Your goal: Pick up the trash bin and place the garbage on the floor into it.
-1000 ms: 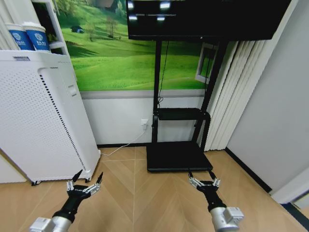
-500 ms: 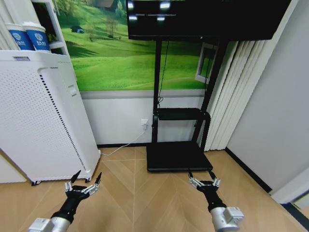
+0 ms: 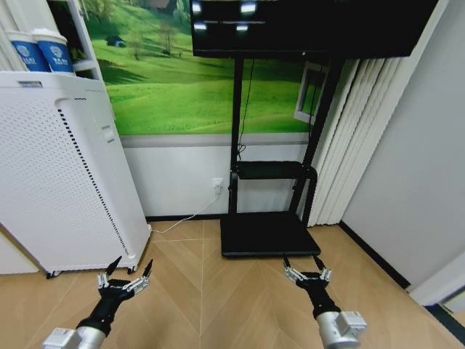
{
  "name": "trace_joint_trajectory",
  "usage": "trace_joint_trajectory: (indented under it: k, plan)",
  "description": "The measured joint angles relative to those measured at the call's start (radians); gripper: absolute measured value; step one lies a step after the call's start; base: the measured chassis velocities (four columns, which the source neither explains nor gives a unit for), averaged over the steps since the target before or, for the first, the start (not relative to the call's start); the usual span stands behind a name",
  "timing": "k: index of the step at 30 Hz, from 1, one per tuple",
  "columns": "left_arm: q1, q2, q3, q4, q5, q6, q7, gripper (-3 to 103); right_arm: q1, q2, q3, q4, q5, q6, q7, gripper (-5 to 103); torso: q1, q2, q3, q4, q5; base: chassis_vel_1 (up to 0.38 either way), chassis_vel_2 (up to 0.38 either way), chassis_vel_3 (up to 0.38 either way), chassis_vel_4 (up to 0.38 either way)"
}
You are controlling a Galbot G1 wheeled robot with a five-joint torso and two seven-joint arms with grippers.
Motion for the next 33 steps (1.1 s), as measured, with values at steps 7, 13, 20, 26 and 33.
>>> trace_joint_trajectory:
  k: [7,13,20,26,33]
  plan:
    - [0.000,0.000,0.000,0.000,0.000,0.001,0.000,100,0.000,0.000,0.000,0.000,0.000,0.000,0.000,100,0.003,0.016,0.010,-0.0001,0.0000,0.000,0.000,0.000,0.000]
    - [0.000,0.000,0.000,0.000,0.000,0.001,0.000,100,0.000,0.000,0.000,0.000,0.000,0.000,0.000,100,0.009,0.050,0.038,-0.0001,0.0000,0.000,0.000,0.000,0.000]
    - [0.000,0.000,0.000,0.000,0.000,0.001,0.000,100,0.000,0.000,0.000,0.000,0.000,0.000,0.000,100,0.015,0.082,0.064,0.0000,0.0000,0.000,0.000,0.000,0.000]
    - [0.000,0.000,0.000,0.000,0.000,0.001,0.000,100,0.000,0.000,0.000,0.000,0.000,0.000,0.000,100,0.021,0.105,0.082,0.0000,0.0000,0.000,0.000,0.000,0.000]
    - [0.000,0.000,0.000,0.000,0.000,0.001,0.000,100,0.000,0.000,0.000,0.000,0.000,0.000,0.000,100,0.030,0.141,0.110,0.0000,0.0000,0.000,0.000,0.000,0.000]
